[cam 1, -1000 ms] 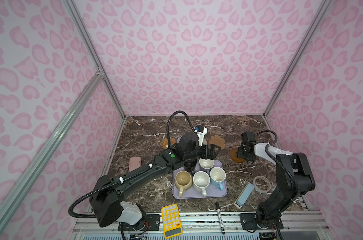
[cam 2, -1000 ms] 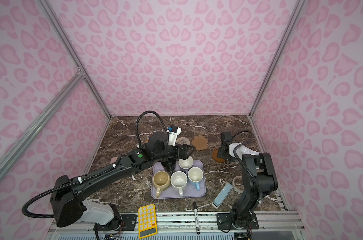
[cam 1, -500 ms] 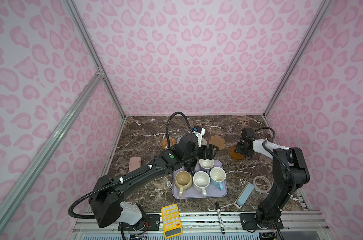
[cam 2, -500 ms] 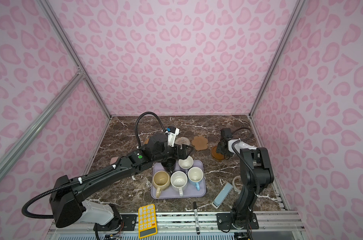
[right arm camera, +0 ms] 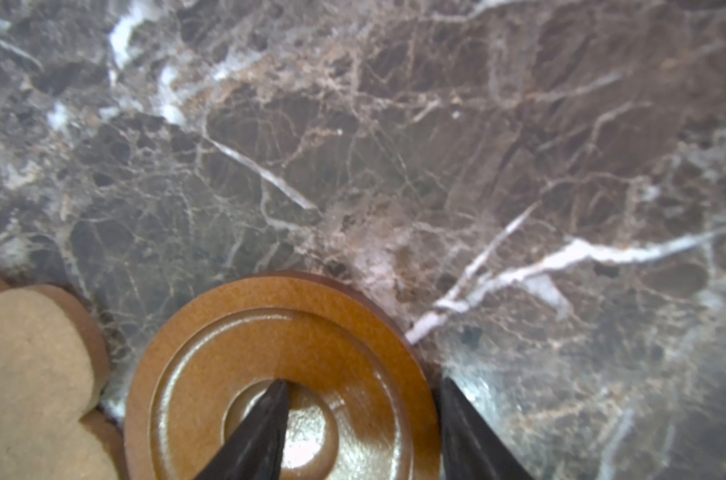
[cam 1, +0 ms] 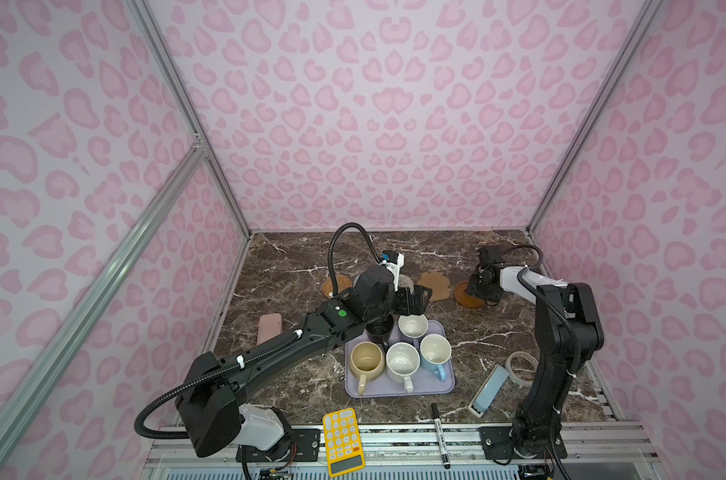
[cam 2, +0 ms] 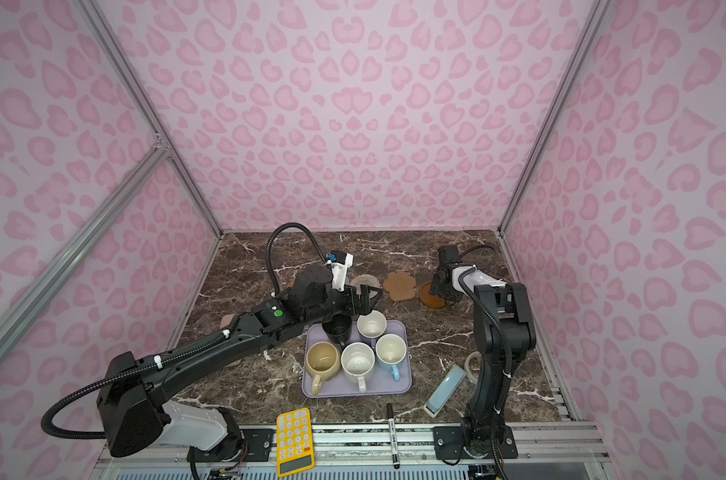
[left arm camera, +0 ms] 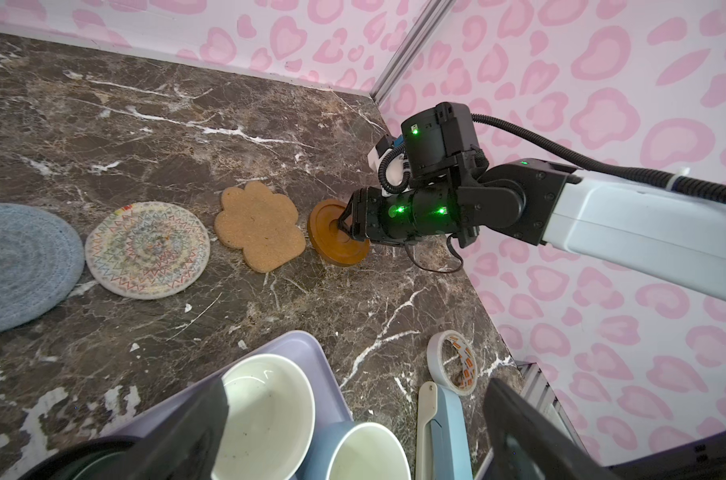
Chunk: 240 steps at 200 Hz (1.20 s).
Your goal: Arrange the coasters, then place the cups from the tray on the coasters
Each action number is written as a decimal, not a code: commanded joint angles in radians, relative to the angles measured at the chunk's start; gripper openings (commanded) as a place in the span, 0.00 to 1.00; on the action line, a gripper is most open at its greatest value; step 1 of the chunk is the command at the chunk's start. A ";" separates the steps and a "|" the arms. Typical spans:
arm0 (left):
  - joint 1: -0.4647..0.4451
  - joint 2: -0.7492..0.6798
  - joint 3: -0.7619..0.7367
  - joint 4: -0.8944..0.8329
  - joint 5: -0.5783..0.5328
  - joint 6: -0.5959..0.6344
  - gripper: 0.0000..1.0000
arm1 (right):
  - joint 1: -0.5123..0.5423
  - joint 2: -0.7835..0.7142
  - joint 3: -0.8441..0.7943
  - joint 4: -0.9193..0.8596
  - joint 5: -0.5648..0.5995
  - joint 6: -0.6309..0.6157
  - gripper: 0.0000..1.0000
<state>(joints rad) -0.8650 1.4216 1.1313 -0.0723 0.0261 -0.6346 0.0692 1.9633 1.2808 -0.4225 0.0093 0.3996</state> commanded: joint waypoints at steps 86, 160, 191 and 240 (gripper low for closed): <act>0.020 0.000 0.003 0.022 -0.001 0.009 0.97 | 0.016 0.038 0.073 -0.045 0.027 -0.028 0.58; 0.058 -0.168 -0.036 -0.093 -0.084 0.075 0.97 | 0.083 -0.123 0.059 -0.091 0.109 -0.084 0.84; 0.062 -0.294 -0.107 -0.122 -0.198 0.033 0.97 | 0.161 -0.276 0.015 -0.121 0.166 -0.131 0.90; 0.064 -0.481 -0.201 -0.176 -0.349 0.018 0.97 | 0.337 -0.623 -0.169 -0.056 0.145 -0.197 0.95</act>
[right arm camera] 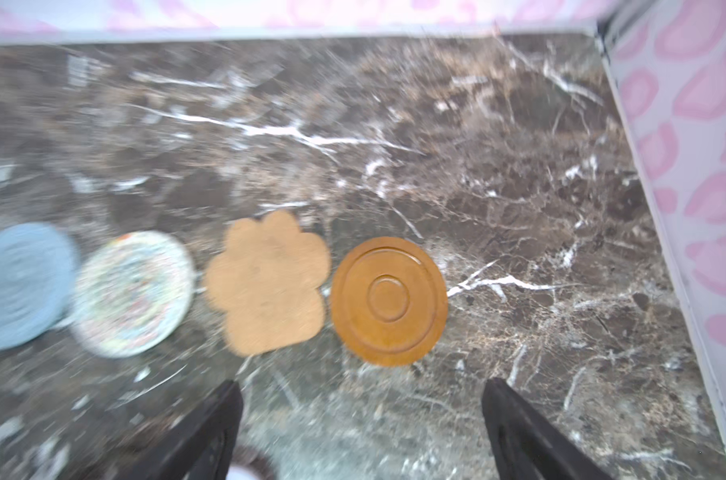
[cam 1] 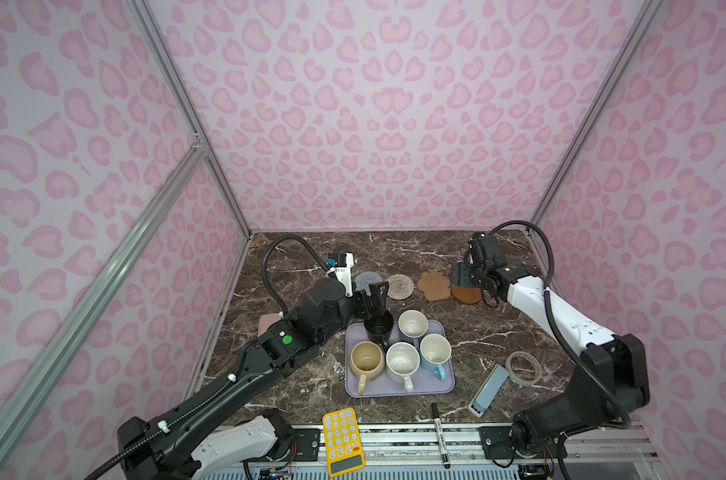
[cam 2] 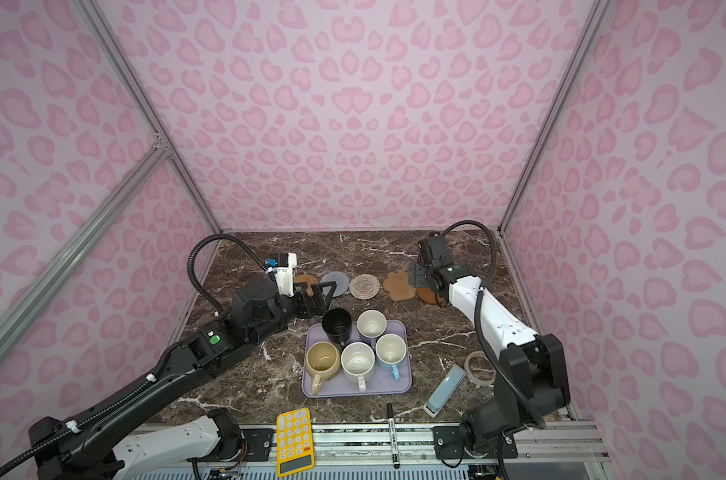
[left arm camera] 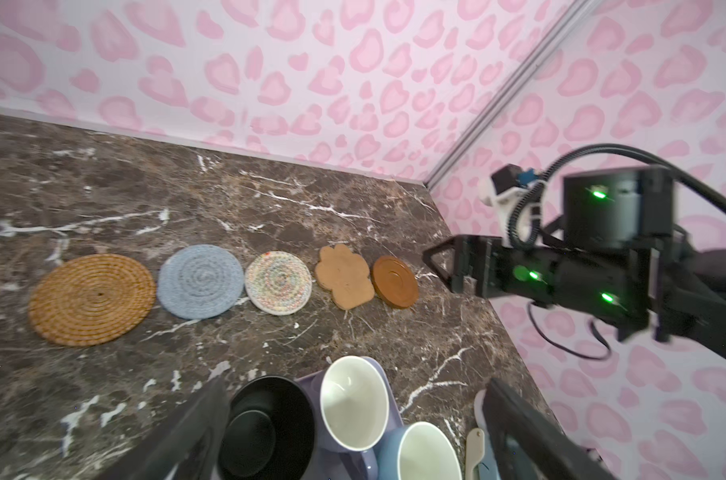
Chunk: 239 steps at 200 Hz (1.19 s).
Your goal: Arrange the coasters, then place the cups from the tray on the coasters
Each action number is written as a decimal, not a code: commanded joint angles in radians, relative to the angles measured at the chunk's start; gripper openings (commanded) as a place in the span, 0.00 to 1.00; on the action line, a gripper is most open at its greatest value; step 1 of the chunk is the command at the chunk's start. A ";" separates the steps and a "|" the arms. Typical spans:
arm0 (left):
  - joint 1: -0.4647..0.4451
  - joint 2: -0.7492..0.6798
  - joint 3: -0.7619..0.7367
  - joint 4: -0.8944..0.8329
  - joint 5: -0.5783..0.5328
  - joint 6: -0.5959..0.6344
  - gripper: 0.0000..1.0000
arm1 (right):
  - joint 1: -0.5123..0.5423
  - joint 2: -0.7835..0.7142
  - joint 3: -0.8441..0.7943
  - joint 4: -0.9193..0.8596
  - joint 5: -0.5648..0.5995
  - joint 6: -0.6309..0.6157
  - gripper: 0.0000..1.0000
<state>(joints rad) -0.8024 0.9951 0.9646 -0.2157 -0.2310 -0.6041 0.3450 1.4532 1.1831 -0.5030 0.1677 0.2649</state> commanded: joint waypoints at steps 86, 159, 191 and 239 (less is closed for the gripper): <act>-0.001 -0.106 -0.067 -0.166 0.063 -0.195 0.97 | 0.125 -0.524 -0.404 0.230 -0.429 -0.062 0.98; -0.099 0.113 -0.009 -0.373 0.065 -0.403 0.97 | 0.172 -0.448 -0.430 0.295 -0.591 -0.080 0.97; -0.124 0.169 0.004 -0.395 0.047 -0.488 0.93 | 0.178 -0.398 -0.420 0.286 -0.627 -0.100 0.99; -0.138 0.280 0.057 -0.395 0.067 -0.496 0.78 | 0.201 -0.353 -0.417 0.306 -0.610 -0.099 0.98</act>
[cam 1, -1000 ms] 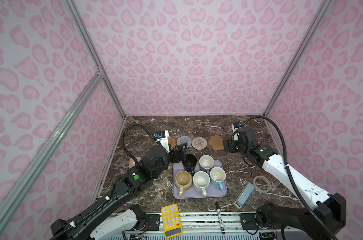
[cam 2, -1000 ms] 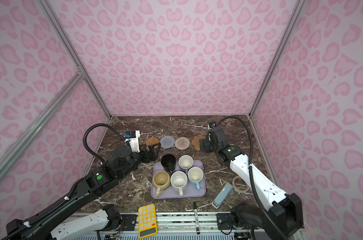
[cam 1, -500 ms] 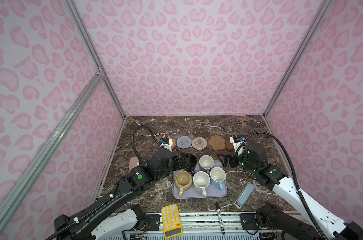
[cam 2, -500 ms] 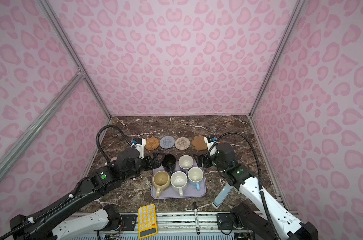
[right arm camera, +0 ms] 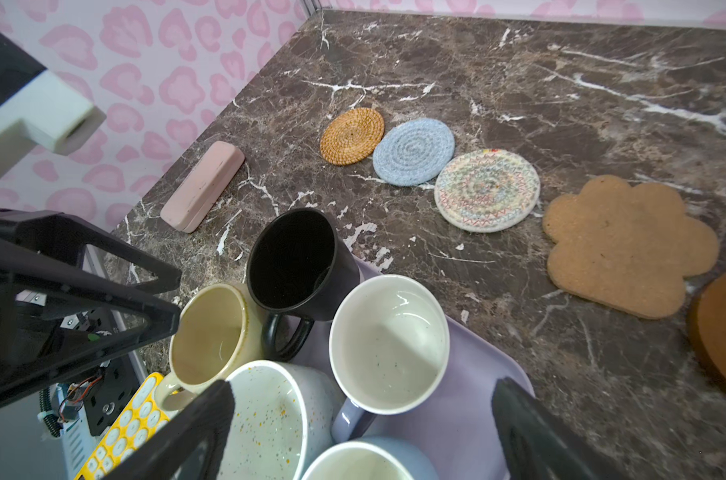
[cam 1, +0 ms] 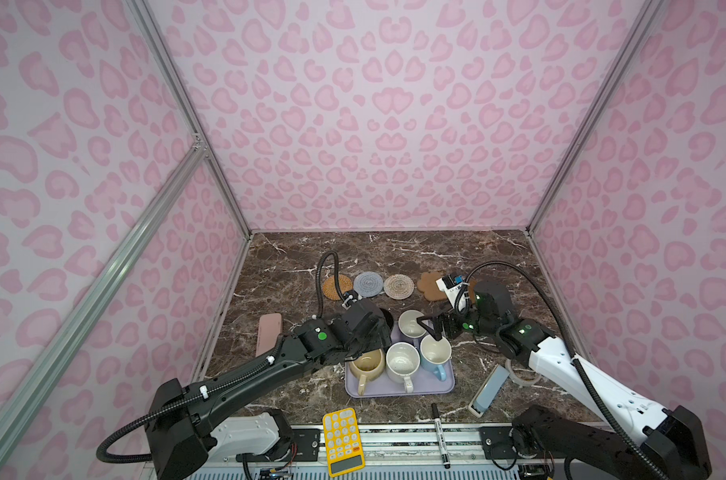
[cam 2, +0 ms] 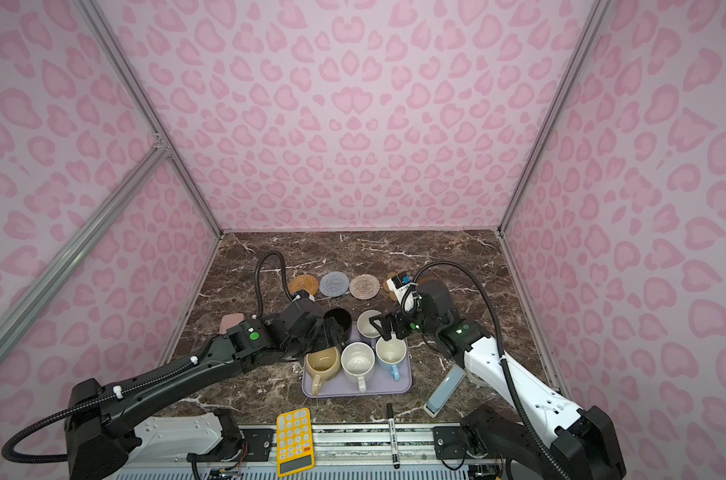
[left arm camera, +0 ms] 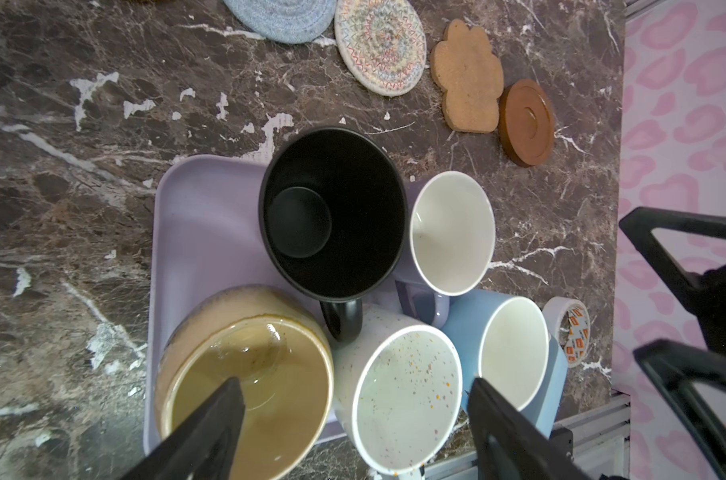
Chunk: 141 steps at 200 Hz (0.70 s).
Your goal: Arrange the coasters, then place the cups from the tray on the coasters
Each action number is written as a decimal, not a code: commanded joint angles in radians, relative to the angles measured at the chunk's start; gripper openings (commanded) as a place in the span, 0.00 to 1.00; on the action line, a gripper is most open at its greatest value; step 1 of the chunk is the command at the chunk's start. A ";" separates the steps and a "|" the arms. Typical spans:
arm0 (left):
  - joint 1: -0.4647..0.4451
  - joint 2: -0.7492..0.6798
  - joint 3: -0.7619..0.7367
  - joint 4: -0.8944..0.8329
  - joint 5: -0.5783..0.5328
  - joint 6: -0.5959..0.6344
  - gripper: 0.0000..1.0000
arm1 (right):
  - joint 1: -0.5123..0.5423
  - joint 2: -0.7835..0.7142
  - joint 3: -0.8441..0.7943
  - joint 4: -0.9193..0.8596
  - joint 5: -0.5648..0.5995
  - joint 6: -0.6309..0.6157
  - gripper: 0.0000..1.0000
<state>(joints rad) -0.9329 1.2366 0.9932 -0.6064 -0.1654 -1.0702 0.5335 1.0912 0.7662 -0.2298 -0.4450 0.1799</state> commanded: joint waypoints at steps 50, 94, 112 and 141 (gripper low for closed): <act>-0.014 0.165 0.101 -0.044 -0.041 -0.050 0.56 | 0.014 -0.012 -0.016 0.044 0.043 -0.010 0.99; -0.017 0.267 0.147 -0.049 -0.016 -0.059 0.45 | 0.013 -0.017 -0.022 0.046 0.074 -0.013 0.99; -0.026 0.294 0.168 -0.062 -0.027 -0.052 0.44 | 0.013 -0.016 -0.025 0.048 0.083 -0.013 0.99; -0.033 0.331 0.185 -0.093 -0.057 -0.059 0.44 | 0.014 -0.015 -0.026 0.048 0.090 -0.014 0.99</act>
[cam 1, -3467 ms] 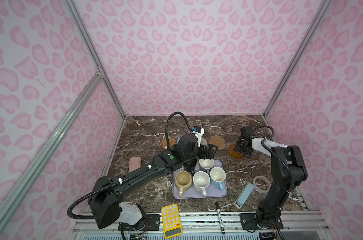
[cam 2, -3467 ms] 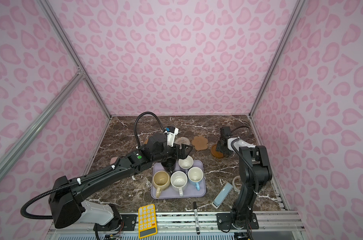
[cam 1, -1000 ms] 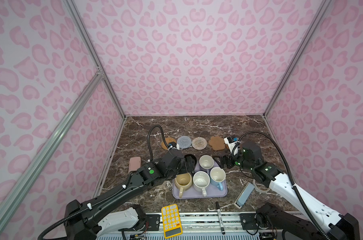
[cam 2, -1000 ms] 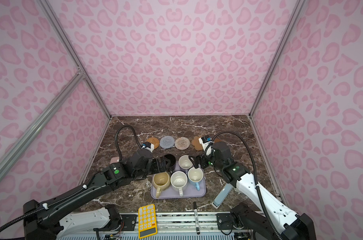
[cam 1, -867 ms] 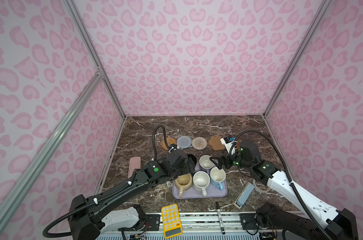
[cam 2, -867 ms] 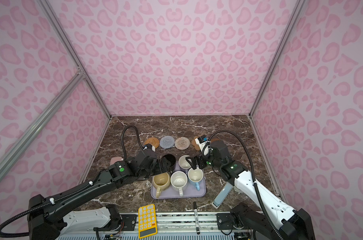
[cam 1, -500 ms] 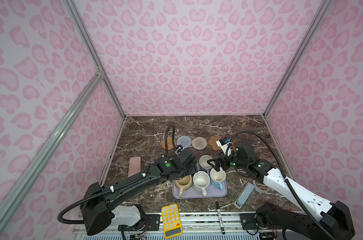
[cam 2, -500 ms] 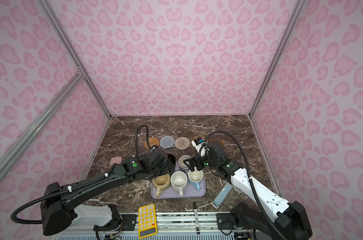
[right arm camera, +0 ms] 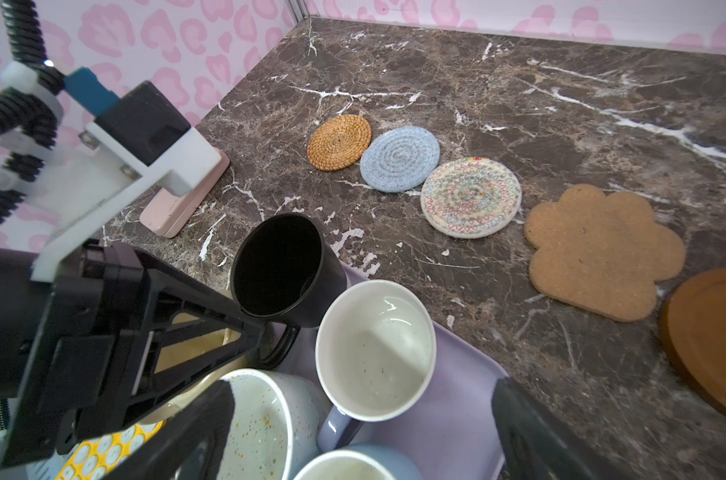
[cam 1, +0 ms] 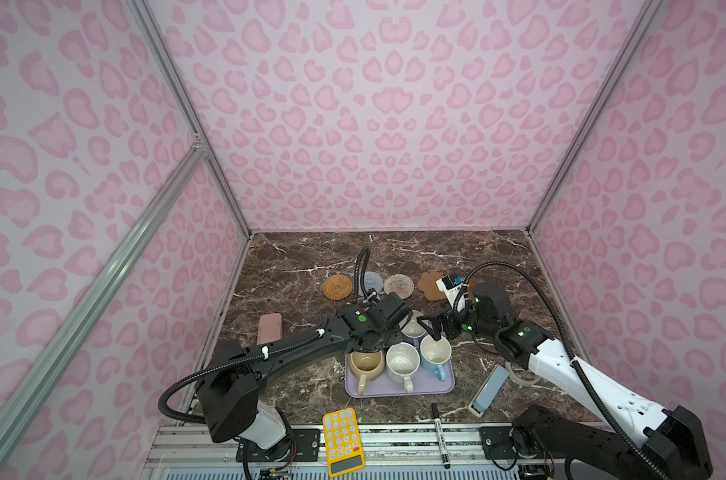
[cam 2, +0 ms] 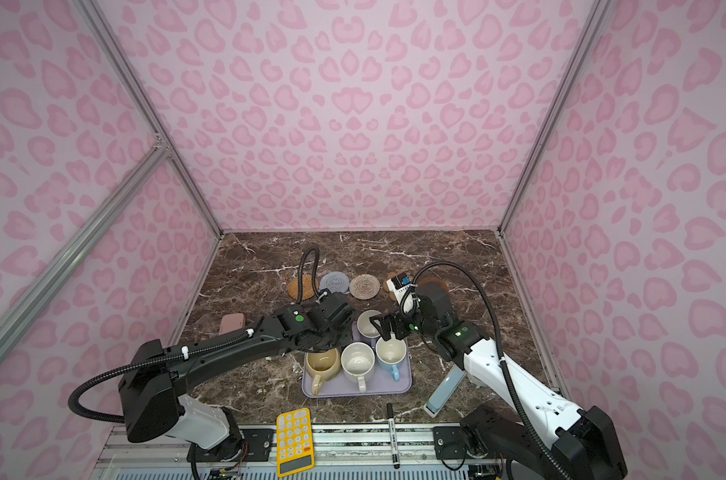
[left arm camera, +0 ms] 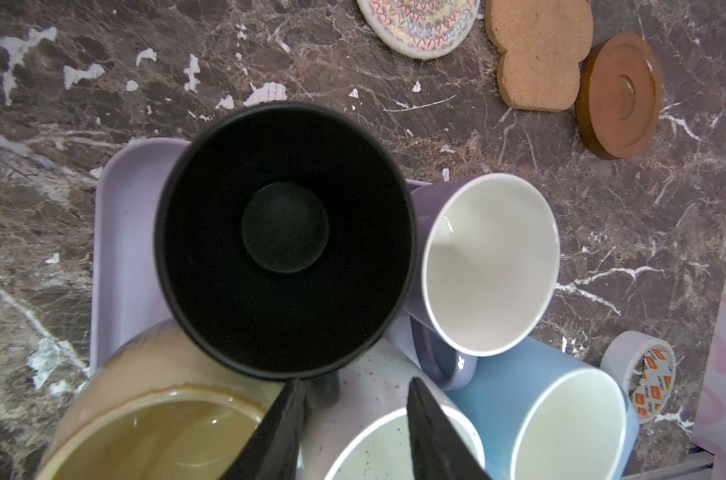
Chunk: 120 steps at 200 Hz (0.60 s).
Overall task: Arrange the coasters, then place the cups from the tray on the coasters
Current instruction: 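Grasp black mug rim with left gripper while right gripper waits beside tray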
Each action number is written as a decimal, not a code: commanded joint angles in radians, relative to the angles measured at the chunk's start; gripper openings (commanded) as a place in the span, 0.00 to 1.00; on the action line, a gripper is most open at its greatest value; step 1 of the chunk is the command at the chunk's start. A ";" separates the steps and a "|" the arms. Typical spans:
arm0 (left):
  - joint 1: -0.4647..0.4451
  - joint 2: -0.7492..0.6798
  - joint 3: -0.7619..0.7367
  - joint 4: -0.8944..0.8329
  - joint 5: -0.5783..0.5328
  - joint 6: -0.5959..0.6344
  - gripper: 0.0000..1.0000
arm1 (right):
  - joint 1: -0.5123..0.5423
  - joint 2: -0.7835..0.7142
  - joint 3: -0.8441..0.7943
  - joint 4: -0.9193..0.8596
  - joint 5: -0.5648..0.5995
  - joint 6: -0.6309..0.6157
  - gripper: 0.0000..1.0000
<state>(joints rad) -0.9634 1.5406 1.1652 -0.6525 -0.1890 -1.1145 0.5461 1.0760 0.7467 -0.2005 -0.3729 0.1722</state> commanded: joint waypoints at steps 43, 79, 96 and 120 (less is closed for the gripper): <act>-0.012 0.050 0.017 -0.060 -0.042 -0.028 0.44 | 0.000 -0.004 -0.009 0.018 0.032 -0.005 0.99; -0.033 0.016 0.017 -0.102 -0.088 -0.058 0.44 | 0.000 -0.004 -0.015 0.022 0.051 0.000 0.98; -0.039 0.008 0.008 -0.098 -0.097 -0.064 0.44 | 0.001 -0.004 -0.017 0.027 0.051 0.001 0.99; -0.039 0.030 0.011 -0.087 -0.113 -0.061 0.44 | 0.001 -0.003 -0.018 0.030 0.045 0.003 0.99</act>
<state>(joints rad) -1.0031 1.5600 1.1782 -0.7212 -0.2558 -1.1580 0.5461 1.0729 0.7345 -0.1928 -0.3332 0.1730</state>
